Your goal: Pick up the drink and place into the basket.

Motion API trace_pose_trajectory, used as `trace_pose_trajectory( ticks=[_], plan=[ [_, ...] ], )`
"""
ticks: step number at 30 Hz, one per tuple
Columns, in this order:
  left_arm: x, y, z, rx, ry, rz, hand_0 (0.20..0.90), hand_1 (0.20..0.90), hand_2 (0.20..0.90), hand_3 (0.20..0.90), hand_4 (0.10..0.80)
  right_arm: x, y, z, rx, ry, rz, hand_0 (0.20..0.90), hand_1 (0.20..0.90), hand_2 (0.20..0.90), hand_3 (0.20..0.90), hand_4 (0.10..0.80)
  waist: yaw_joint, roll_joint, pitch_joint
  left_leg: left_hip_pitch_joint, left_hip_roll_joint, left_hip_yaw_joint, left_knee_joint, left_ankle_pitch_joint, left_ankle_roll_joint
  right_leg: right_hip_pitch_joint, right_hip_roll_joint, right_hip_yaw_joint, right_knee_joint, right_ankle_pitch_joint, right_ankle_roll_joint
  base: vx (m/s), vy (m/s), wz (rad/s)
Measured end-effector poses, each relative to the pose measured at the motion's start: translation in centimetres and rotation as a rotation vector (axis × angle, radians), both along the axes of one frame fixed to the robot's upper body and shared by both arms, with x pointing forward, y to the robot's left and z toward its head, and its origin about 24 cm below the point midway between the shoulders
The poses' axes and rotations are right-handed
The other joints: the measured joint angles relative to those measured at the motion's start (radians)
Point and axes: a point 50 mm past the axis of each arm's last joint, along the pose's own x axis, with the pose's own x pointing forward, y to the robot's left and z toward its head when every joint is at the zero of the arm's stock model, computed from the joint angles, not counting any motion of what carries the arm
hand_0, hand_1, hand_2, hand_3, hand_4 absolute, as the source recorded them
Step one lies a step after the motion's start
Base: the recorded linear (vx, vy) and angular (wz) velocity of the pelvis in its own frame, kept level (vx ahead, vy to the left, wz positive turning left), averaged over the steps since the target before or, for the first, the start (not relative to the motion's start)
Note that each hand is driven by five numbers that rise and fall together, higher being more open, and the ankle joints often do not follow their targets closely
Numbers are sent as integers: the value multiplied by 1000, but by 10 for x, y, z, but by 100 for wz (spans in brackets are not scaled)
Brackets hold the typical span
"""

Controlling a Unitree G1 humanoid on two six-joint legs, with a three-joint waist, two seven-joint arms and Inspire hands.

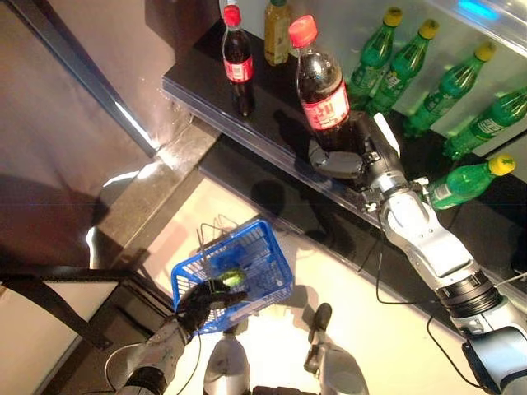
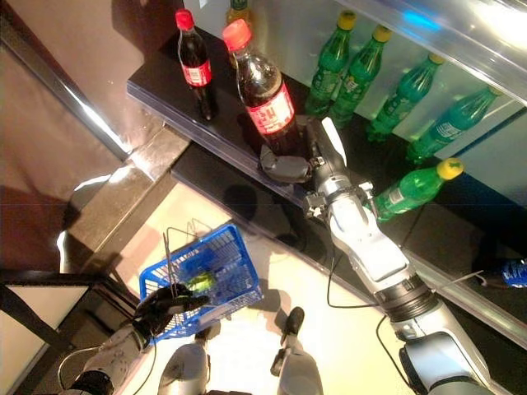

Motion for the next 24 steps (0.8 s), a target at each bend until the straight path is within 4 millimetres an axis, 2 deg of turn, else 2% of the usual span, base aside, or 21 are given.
trace_pose_trajectory(
  ticks=[14,19,22,23,24],
  plan=[
    [6,-10,19,-121,-113,-11,300,300,300,200,100,-8,-2,-20,16,56,-12,300,300,300,200,100,30,1,-1,13,0,-32,0,7,1,38,-3,-31,0,-6,2,19,-28,7],
    [7,-3,22,-134,-109,17,300,300,300,200,100,-8,1,-21,43,59,-14,300,300,300,200,100,30,0,-1,11,2,-54,8,9,1,56,0,-51,1,-13,3,-26,-180,16],
    [7,0,22,-151,-104,33,300,300,300,200,100,-8,0,-22,59,65,-24,300,300,300,200,100,29,0,-1,10,3,-68,32,5,3,62,0,-60,37,-40,4,-20,-155,14],
    [7,0,22,-159,-106,41,300,300,300,200,100,-7,0,-21,63,62,-23,300,300,300,200,100,30,1,-2,8,12,-70,36,5,1,61,1,-64,47,-47,4,-66,-313,30],
    [9,1,24,-169,-112,53,300,300,300,200,100,-7,1,-21,71,61,-30,300,300,300,200,100,27,1,-2,-13,13,-86,64,2,-1,36,-7,-77,110,-80,-2,-140,-211,24]
  ],
)
